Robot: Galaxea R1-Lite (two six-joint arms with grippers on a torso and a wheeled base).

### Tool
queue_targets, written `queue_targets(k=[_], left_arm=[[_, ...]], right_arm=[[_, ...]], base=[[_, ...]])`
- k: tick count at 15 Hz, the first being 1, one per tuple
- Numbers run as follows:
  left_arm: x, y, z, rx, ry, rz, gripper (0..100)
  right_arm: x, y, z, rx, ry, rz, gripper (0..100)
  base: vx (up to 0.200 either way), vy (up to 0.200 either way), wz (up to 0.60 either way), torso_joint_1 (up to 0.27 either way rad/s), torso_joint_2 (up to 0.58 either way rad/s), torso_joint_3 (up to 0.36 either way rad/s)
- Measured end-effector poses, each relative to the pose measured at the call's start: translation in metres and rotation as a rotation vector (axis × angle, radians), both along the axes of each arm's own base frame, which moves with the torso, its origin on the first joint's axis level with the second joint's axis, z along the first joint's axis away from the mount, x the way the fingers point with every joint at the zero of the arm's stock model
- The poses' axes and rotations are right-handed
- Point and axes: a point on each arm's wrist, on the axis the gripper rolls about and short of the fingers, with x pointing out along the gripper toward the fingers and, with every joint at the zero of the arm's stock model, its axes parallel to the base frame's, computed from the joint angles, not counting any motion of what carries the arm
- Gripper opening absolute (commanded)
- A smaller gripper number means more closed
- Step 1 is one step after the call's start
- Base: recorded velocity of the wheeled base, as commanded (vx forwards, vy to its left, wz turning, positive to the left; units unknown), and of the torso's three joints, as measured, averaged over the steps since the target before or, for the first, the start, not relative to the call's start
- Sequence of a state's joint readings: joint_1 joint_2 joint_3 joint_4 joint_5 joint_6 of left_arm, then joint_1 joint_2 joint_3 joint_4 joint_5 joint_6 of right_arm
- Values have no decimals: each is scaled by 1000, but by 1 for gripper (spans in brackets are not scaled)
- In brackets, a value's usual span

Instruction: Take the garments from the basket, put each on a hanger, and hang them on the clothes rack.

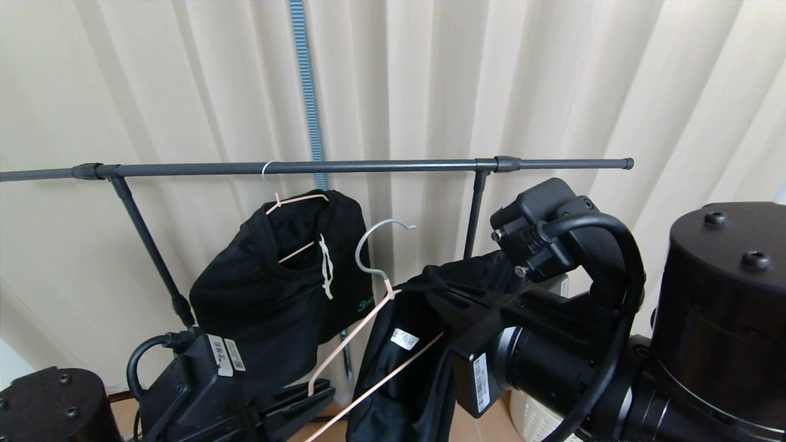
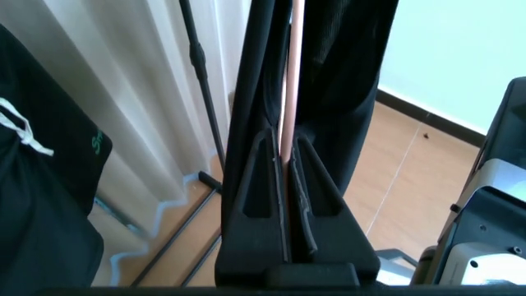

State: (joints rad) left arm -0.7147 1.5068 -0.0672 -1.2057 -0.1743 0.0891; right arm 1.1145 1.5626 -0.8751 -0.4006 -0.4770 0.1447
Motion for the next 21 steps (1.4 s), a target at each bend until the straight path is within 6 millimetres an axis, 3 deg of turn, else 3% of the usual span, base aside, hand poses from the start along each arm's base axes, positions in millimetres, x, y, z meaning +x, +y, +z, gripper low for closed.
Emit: queue_targets(k=[6,7,11,16,21], left_arm=[[-4,3,0,-24,-27,-7,0],[-4,3,0,-23,-27,-7,0],[-4,3,0,-24,-29,-7,0],[-5,4,-1,-23,-22,-17,0],[-6,7,-3,-21,-10,-57,0]], right_arm=[[2,0,0,0,-4,-21,0],[2,-1,-1,-5,-2,-21,100],[1,-11,-5,-101,-34,-7,100],[-8,-56,-4,-243,-58,125,100],[13,-96,4,-305,-61,252,100]], base=[[0,0,0,0,0,0],[0,0,0,0,0,0],[0,0,0,0,0,0],[0,0,0,0,0,0],[0,0,0,0,0,0]])
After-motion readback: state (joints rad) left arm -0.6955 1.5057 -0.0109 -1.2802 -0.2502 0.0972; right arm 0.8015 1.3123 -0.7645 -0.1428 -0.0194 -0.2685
